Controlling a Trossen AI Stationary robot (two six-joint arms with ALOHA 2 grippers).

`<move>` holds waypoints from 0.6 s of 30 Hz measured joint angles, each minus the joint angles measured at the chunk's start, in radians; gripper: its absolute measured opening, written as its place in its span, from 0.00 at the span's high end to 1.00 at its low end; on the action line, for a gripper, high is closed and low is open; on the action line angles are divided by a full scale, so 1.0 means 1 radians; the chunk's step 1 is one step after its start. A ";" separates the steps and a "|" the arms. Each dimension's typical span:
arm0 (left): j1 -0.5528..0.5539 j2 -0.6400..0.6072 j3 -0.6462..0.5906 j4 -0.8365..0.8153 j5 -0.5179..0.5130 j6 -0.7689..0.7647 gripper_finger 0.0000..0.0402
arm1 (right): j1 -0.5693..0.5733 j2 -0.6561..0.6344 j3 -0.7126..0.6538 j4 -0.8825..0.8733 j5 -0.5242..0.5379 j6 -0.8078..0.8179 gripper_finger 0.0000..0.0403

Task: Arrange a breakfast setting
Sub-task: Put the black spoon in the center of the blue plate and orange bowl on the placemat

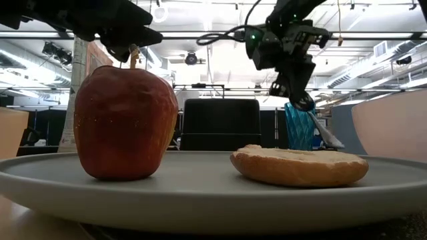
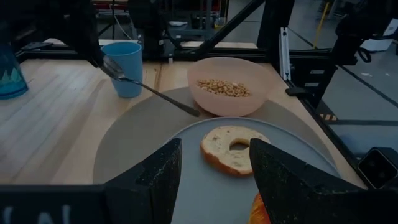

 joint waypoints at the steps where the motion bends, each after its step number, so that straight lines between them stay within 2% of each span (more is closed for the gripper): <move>1: 0.002 0.000 0.000 -0.001 0.000 0.000 0.51 | 0.000 0.000 -0.014 0.012 -0.002 0.000 0.96; 18: 0.006 0.000 0.000 -0.004 0.000 0.000 0.51 | 0.021 0.000 -0.152 0.149 -0.078 0.001 0.96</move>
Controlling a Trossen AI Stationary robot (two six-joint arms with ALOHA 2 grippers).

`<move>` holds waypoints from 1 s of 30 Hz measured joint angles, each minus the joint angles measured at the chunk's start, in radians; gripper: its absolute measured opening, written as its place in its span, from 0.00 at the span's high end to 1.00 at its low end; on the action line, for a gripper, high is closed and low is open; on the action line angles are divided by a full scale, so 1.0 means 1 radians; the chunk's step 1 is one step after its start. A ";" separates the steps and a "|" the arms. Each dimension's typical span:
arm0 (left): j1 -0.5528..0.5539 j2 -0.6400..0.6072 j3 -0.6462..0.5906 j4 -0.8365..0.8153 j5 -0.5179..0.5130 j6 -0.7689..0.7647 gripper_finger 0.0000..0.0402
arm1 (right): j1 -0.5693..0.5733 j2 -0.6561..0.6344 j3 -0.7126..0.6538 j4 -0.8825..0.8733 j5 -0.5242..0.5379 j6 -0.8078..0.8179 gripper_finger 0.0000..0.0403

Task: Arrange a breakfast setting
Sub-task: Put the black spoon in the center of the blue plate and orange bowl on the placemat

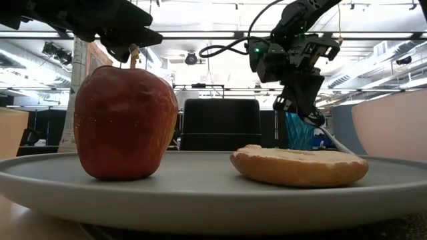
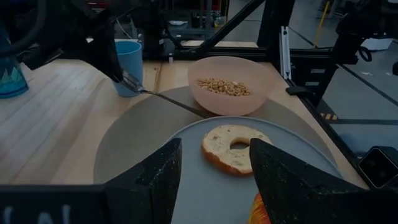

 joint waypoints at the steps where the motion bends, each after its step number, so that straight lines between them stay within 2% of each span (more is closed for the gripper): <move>1: 0.000 0.000 0.000 0.000 0.000 0.000 0.51 | 0.004 0.000 -0.007 0.013 0.000 0.005 0.96; 17: 0.000 0.000 0.000 -0.001 0.000 -0.001 0.51 | 0.081 0.000 -0.092 0.137 -0.056 0.082 0.96; 30: 0.000 0.000 0.000 -0.002 0.000 -0.001 0.51 | 0.167 0.000 -0.104 0.204 -0.069 0.149 0.95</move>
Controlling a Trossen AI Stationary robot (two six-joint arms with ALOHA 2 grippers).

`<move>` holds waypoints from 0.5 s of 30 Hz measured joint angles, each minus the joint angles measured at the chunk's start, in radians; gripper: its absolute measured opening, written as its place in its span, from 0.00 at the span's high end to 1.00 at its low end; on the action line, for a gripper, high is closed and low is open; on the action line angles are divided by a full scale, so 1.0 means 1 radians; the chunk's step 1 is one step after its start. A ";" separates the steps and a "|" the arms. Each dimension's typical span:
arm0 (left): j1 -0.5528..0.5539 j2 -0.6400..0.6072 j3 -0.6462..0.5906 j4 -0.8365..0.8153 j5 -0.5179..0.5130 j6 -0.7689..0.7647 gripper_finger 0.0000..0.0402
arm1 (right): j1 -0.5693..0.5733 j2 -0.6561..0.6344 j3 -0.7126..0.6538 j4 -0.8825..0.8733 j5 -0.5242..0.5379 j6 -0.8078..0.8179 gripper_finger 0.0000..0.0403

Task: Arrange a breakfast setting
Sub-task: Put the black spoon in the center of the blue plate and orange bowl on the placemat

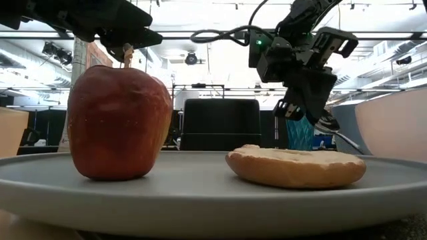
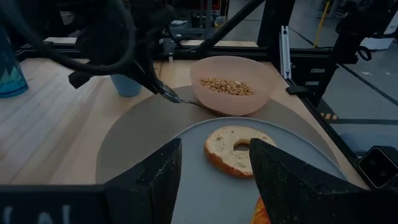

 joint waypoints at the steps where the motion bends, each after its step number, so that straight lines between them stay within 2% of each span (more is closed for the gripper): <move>1: 0.000 0.000 0.000 0.000 0.000 0.000 0.51 | 0.006 0.000 0.000 0.001 0.000 0.000 0.95; 10: 0.000 0.000 0.000 0.000 0.000 0.000 0.51 | 0.037 0.000 0.000 0.016 0.009 0.046 0.93; 15: 0.000 0.000 0.000 0.000 0.000 0.000 0.51 | 0.044 0.000 0.000 0.021 0.023 0.054 0.88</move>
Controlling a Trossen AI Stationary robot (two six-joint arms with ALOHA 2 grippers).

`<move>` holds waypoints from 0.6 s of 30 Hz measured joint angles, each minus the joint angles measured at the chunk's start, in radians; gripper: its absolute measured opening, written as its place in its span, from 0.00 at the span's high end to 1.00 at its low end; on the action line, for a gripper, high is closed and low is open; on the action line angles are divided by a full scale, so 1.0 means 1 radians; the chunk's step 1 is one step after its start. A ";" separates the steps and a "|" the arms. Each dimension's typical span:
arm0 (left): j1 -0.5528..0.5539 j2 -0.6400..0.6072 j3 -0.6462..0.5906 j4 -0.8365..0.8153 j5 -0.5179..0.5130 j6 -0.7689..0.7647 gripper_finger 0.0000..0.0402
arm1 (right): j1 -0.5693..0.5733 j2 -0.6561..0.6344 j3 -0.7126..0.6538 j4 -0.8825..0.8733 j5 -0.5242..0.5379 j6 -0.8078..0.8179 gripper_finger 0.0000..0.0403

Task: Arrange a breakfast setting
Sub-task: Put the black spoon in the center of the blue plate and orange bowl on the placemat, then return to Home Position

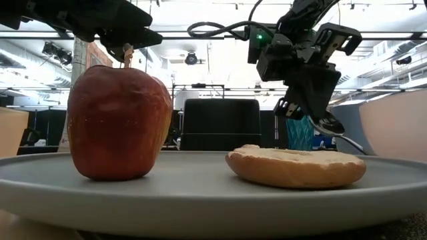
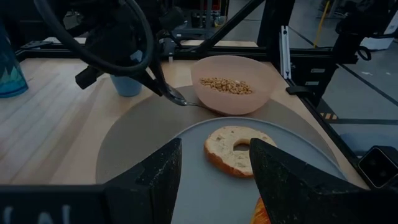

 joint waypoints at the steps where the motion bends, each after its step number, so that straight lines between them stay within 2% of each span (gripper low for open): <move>1: 0.000 0.000 0.000 0.000 0.000 0.000 0.51 | 0.000 0.000 0.000 0.001 0.000 0.007 0.86; 8: 0.000 0.000 0.000 0.000 0.000 0.000 0.51 | 0.000 0.000 0.032 -0.036 0.056 0.051 0.74; 13: 0.000 0.000 0.000 0.001 0.000 0.003 0.51 | -0.001 -0.001 0.132 -0.184 0.108 0.052 0.68; 18: -0.011 0.000 0.000 0.018 -0.005 0.048 0.51 | 0.003 -0.003 0.228 -0.290 0.159 0.073 0.66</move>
